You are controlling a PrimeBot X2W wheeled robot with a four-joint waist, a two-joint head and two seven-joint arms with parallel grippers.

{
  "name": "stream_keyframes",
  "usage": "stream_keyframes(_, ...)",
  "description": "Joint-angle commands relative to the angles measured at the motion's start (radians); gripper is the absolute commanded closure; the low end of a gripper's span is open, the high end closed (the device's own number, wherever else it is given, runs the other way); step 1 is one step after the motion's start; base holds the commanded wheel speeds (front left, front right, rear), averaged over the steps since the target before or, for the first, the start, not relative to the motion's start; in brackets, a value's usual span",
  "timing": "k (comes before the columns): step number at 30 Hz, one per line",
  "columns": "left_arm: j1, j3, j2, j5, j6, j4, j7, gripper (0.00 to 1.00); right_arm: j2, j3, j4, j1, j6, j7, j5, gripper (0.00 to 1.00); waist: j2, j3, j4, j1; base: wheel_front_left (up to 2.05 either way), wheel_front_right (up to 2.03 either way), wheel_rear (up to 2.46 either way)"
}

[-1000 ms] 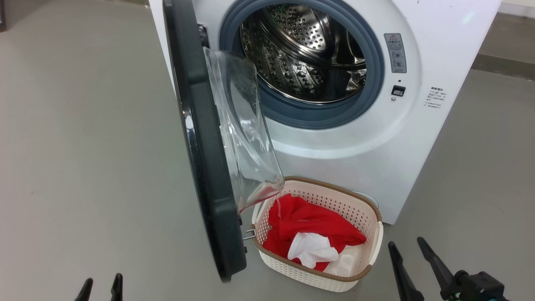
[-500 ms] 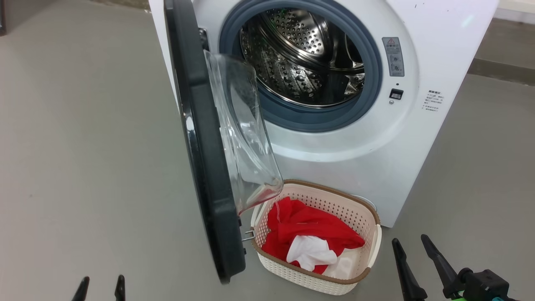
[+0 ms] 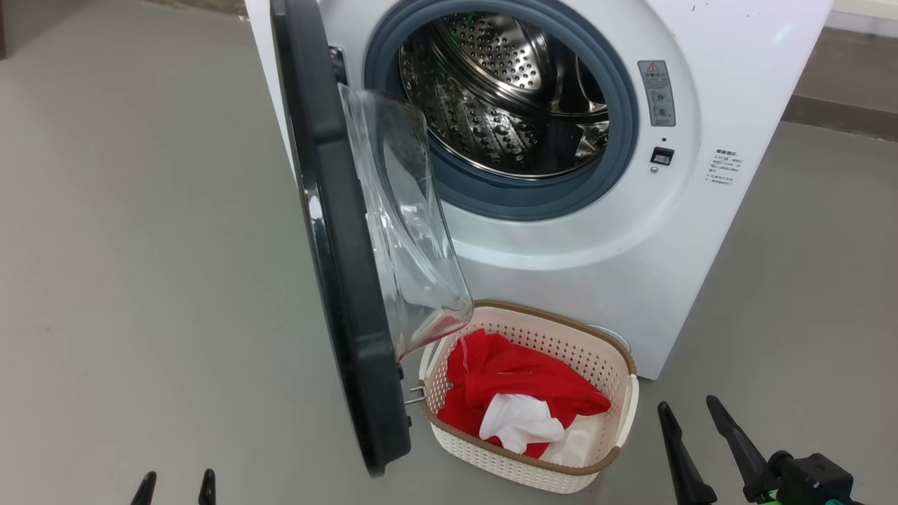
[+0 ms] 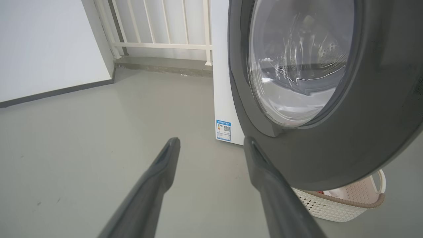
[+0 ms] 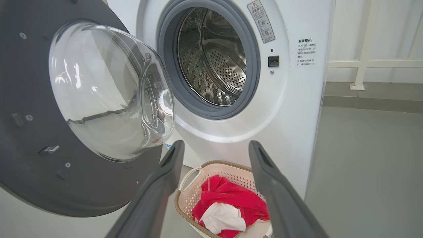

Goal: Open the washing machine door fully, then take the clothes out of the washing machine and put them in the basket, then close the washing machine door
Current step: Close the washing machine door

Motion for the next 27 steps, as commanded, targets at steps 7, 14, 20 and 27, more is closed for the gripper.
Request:
stream_keyframes(7,-0.033,0.030,0.005,-0.003,-0.006,-0.026,-0.012,0.00,-0.014,0.019,-0.021,-0.027,0.005,-0.006,0.001,0.00,0.0000,-0.001,-0.002,0.0000,0.00,0.00,0.00)
stream_keyframes(14,-0.062,0.007,0.005,-0.189,-0.006,-0.053,-0.012,1.00,-0.014,0.022,-0.020,-0.020,0.005,-0.006,0.005,0.00,0.0000,-0.009,-0.003,0.0000,0.00,0.00,0.00)
stream_keyframes(20,-0.120,-0.041,0.069,-0.453,-0.006,-0.103,-0.012,1.00,-0.014,0.027,-0.021,-0.022,0.005,-0.006,0.009,0.00,0.0000,-0.005,-0.006,0.0000,0.00,0.00,0.00)
stream_keyframes(27,-0.200,-0.125,0.201,-1.123,-0.006,-0.151,0.051,1.00,-0.014,0.028,-0.023,-0.030,0.005,-0.006,0.010,0.00,0.0000,0.011,-0.023,0.0000,0.00,0.00,0.00)
